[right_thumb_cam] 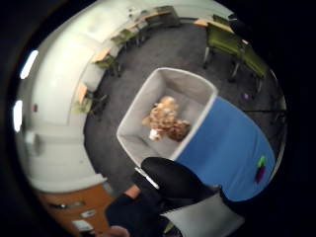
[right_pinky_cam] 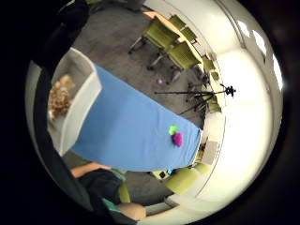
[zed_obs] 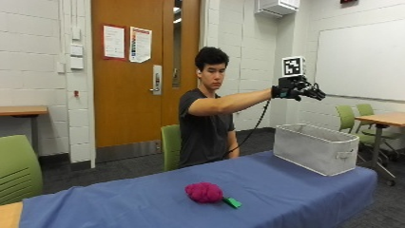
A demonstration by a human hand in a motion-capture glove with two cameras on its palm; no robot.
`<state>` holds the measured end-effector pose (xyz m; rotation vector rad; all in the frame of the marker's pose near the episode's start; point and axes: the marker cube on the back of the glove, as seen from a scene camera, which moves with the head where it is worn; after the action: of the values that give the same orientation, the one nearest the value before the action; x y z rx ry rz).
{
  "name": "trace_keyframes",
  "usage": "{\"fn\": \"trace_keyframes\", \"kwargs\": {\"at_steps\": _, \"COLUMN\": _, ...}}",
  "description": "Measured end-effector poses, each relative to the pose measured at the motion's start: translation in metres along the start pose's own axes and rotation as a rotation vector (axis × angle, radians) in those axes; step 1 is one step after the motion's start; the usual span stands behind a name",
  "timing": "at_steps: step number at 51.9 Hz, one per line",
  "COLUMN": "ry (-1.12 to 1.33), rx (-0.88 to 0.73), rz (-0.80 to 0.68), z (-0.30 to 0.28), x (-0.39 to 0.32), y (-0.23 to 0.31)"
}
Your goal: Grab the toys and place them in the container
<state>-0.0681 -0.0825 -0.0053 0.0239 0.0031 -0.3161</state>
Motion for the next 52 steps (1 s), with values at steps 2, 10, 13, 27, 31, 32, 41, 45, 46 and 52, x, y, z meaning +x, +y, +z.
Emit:
{"fn": "trace_keyframes", "kwargs": {"at_steps": 2, "ry": 0.062, "rx": 0.010, "rz": 0.068, "z": 0.001, "x": 0.029, "y": 0.008}}
{"fn": "trace_keyframes", "kwargs": {"at_steps": 10, "ry": 0.110, "rx": 0.034, "rz": 0.228, "z": -0.004, "x": 0.131, "y": 0.061}}
{"fn": "trace_keyframes", "kwargs": {"at_steps": 13, "ry": 0.124, "rx": 0.036, "rz": 0.288, "z": -0.004, "x": 0.182, "y": 0.091}}
{"fn": "trace_keyframes", "kwargs": {"at_steps": 27, "ry": 0.153, "rx": -0.008, "rz": 0.425, "z": 0.031, "x": 0.311, "y": 0.153}}
{"fn": "trace_keyframes", "kwargs": {"at_steps": 31, "ry": 0.159, "rx": -0.016, "rz": 0.453, "z": 0.052, "x": 0.344, "y": 0.167}}
{"fn": "trace_keyframes", "kwargs": {"at_steps": 32, "ry": 0.162, "rx": -0.015, "rz": 0.462, "z": 0.058, "x": 0.352, "y": 0.170}}
{"fn": "trace_keyframes", "kwargs": {"at_steps": 41, "ry": 0.139, "rx": -0.041, "rz": 0.533, "z": 0.115, "x": 0.397, "y": 0.191}}
{"fn": "trace_keyframes", "kwargs": {"at_steps": 45, "ry": 0.109, "rx": -0.067, "rz": 0.562, "z": 0.145, "x": 0.412, "y": 0.202}}
{"fn": "trace_keyframes", "kwargs": {"at_steps": 46, "ry": 0.101, "rx": -0.075, "rz": 0.569, "z": 0.153, "x": 0.415, "y": 0.205}}
{"fn": "trace_keyframes", "kwargs": {"at_steps": 52, "ry": 0.057, "rx": -0.119, "rz": 0.597, "z": 0.195, "x": 0.429, "y": 0.219}}
